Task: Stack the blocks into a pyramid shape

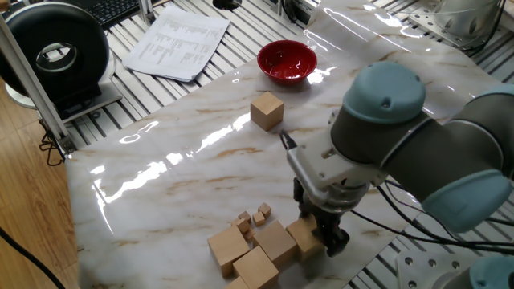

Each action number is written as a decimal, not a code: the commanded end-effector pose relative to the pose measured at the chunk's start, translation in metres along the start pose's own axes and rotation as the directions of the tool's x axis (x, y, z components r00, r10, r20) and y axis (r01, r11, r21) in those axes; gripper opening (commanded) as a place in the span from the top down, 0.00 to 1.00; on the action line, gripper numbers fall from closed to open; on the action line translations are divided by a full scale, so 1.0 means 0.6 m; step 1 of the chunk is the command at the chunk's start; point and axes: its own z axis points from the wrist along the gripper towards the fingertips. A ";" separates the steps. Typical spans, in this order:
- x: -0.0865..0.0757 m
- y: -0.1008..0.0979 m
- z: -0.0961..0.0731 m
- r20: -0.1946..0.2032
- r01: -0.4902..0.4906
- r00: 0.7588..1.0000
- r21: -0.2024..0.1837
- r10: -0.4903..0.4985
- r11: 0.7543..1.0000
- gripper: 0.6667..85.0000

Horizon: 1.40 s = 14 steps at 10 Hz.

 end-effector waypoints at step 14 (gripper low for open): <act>-0.010 -0.019 -0.065 -0.006 0.026 1.000 -0.096 -0.027 0.995 0.06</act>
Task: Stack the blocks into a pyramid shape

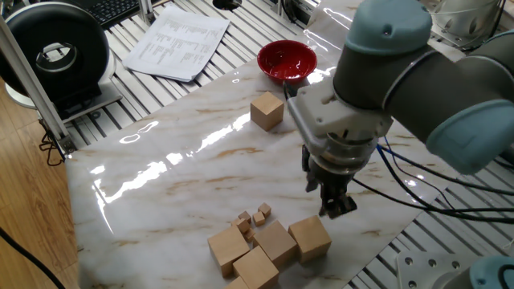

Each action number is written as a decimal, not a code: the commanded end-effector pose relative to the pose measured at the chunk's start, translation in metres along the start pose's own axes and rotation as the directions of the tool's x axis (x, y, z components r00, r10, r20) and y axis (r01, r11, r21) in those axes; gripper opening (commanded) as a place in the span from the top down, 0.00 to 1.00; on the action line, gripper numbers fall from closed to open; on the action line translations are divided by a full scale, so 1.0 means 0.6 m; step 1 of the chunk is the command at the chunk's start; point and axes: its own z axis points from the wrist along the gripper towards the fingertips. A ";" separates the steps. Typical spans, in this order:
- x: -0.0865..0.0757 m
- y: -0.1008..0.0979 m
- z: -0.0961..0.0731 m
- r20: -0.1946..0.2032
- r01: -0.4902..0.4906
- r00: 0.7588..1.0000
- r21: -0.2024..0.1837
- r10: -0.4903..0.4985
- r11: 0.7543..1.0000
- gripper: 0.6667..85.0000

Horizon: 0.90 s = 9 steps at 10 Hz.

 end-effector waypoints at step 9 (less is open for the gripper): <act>-0.069 0.038 0.087 0.119 0.014 0.993 -0.024 -0.011 1.000 0.00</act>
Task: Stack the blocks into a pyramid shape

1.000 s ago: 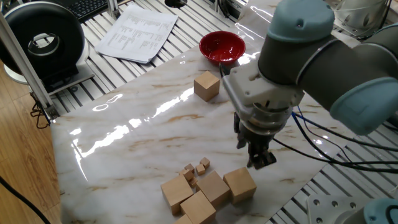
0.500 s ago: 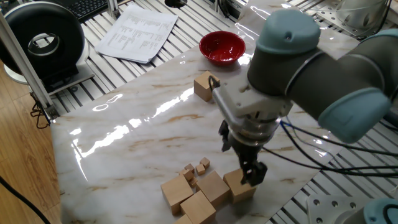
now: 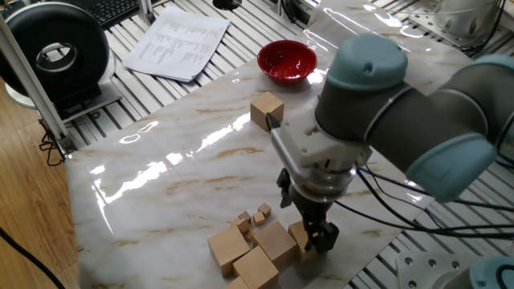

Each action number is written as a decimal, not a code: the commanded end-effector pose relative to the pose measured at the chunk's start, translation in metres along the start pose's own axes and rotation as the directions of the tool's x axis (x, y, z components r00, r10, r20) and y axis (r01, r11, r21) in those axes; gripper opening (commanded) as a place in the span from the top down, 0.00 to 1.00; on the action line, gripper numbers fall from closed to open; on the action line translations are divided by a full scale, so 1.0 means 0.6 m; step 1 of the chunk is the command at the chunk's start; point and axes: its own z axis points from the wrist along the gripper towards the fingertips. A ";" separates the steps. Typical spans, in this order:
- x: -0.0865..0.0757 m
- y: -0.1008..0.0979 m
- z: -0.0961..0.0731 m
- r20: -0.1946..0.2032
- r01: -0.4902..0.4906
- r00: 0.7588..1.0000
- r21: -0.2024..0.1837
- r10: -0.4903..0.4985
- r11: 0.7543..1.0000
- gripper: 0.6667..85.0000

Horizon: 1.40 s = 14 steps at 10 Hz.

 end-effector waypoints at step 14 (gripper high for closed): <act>0.008 0.022 -0.010 -0.044 -0.034 0.998 -0.012 0.034 0.999 0.00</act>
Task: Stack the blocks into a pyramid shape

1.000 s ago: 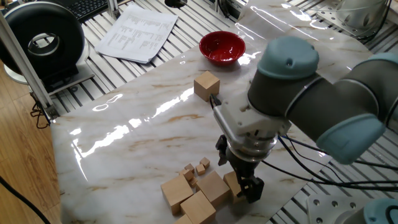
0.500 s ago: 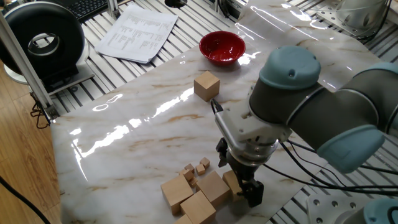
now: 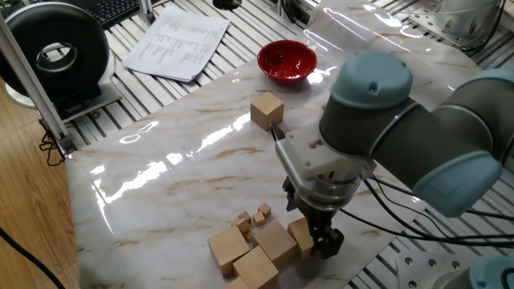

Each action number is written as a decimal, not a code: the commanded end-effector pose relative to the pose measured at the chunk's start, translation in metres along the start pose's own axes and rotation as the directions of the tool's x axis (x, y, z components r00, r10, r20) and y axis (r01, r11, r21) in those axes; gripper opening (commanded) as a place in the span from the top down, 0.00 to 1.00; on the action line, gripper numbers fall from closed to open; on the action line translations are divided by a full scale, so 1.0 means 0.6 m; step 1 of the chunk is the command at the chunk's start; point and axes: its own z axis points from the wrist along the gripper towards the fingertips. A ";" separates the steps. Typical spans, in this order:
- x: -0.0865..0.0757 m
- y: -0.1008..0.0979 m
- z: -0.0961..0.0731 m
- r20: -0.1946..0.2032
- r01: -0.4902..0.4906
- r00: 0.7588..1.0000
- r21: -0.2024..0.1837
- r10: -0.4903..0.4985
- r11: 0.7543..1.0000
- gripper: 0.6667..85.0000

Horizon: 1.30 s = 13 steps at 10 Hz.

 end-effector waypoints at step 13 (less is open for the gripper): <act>0.014 0.012 0.021 -0.003 -0.022 1.000 -0.067 0.022 0.997 0.00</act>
